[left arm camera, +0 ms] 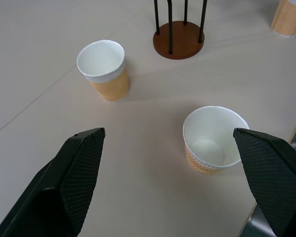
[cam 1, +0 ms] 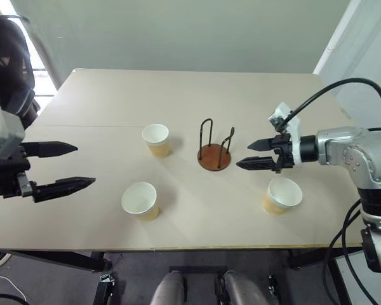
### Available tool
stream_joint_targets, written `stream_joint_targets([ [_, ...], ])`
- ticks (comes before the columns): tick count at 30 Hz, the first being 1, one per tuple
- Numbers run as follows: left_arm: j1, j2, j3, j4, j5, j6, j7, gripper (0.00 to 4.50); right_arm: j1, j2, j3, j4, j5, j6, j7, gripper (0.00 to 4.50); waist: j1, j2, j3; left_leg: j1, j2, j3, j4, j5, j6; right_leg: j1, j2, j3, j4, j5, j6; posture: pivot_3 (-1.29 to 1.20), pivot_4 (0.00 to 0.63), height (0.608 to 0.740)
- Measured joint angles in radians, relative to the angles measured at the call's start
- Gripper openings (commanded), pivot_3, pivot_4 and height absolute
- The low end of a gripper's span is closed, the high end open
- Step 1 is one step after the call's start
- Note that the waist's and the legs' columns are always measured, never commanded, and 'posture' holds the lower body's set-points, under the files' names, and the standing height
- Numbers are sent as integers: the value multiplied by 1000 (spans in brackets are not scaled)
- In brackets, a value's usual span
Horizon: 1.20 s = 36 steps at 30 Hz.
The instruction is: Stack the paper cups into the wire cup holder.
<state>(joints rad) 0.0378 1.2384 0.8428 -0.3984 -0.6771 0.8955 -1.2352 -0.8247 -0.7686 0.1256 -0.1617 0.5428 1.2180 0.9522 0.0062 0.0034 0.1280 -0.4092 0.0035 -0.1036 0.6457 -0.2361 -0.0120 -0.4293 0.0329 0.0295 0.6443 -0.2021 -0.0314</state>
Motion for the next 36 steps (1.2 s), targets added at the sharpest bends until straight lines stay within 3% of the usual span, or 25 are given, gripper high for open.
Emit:
stream_joint_targets([
  [8, 3, 0, 2, -4, 1, 2, 0, 4466, 0, 21, 5, -6, 9, 8, -27, 4500, 0, 0, 0, 0, 0, 0, 0, 0, 0, 0, 0, 0, 0, 0, 0, 0, 150, 740],
  [20, -7, -6, 0, -49, -36, 26, 43, 4466, 1, 246, -6, 87, -42, 20, -282, 4500, 2, 0, 0, -1, 0, 0, 1, 0, 0, -1, 0, 0, 1, 1, 0, 0, 150, 740],
  [35, -26, -82, 53, -135, -169, 116, 109, 4466, -39, 390, -11, 156, -79, -79, -368, 4500, 1, 0, 0, -1, 0, 0, 0, -1, -1, -3, 0, -1, 1, 1, 0, 0, 150, 740],
  [36, -25, -92, 57, -143, -180, 117, 112, 4493, -39, 396, -10, 156, -83, -81, -371, 4316, 1, 0, 0, -1, 0, 0, 0, -1, -1, -3, 0, -1, 1, 1, 0, 0, 150, 740],
])
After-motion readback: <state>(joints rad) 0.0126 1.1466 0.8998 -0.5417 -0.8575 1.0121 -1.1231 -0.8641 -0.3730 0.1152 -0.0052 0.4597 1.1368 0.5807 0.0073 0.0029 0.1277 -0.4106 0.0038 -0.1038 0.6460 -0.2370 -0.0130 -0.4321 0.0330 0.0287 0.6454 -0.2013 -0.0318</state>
